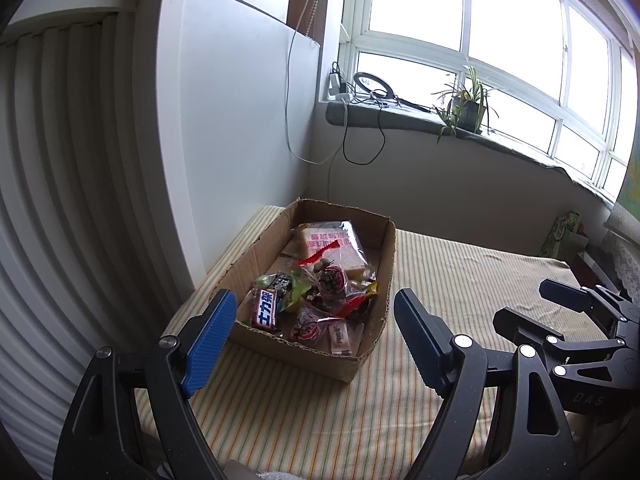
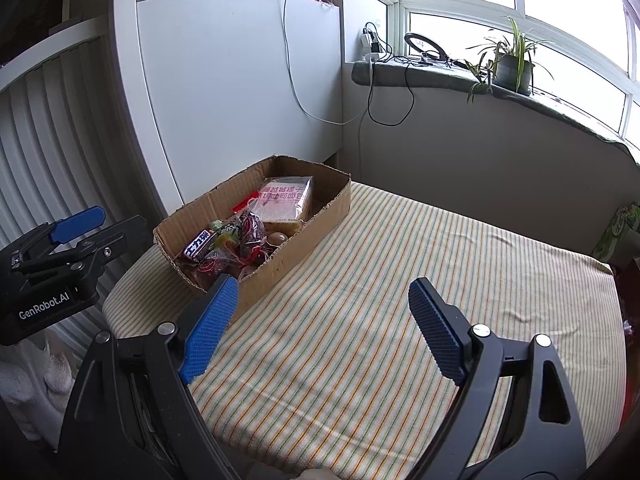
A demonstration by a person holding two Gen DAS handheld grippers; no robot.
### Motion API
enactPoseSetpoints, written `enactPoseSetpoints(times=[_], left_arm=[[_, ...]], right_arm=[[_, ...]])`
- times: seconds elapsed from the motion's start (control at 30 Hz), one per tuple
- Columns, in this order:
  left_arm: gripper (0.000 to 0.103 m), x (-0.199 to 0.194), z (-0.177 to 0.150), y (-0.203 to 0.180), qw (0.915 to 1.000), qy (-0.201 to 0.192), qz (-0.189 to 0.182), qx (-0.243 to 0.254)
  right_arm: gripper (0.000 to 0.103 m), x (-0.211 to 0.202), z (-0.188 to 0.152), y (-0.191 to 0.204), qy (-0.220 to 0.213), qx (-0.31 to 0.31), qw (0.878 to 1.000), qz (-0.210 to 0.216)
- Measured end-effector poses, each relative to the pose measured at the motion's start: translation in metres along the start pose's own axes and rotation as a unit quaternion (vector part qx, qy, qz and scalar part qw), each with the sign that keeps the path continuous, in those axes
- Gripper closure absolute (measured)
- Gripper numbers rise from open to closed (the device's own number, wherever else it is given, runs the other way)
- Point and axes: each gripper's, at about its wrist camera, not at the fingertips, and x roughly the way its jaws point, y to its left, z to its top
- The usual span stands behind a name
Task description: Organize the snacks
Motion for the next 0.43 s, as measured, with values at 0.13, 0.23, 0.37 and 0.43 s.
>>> enactPoseSetpoints(times=[0.13, 0.23, 0.37, 0.43], left_arm=[[0.022, 0.0014, -0.0002, -0.0005, 1.0, 0.002, -0.001, 0.001], [0.022, -0.0012, -0.001, -0.0029, 1.0, -0.006, 0.004, 0.006], [0.022, -0.0014, -0.0016, -0.0045, 0.9999, -0.01, 0.002, 0.008], [0.022, -0.0006, -0.0021, -0.0042, 0.9999, -0.008, 0.002, 0.008]], right_arm=[[0.013, 0.0, -0.0015, -0.0001, 0.001, -0.001, 1.0, 0.0], [0.013, 0.0009, -0.0018, -0.0015, 0.003, -0.001, 1.0, 0.002], [0.013, 0.0016, -0.0026, -0.0044, 0.004, 0.003, 1.0, 0.001], [0.013, 0.0022, -0.0028, -0.0066, 0.005, 0.003, 1.0, 0.0]])
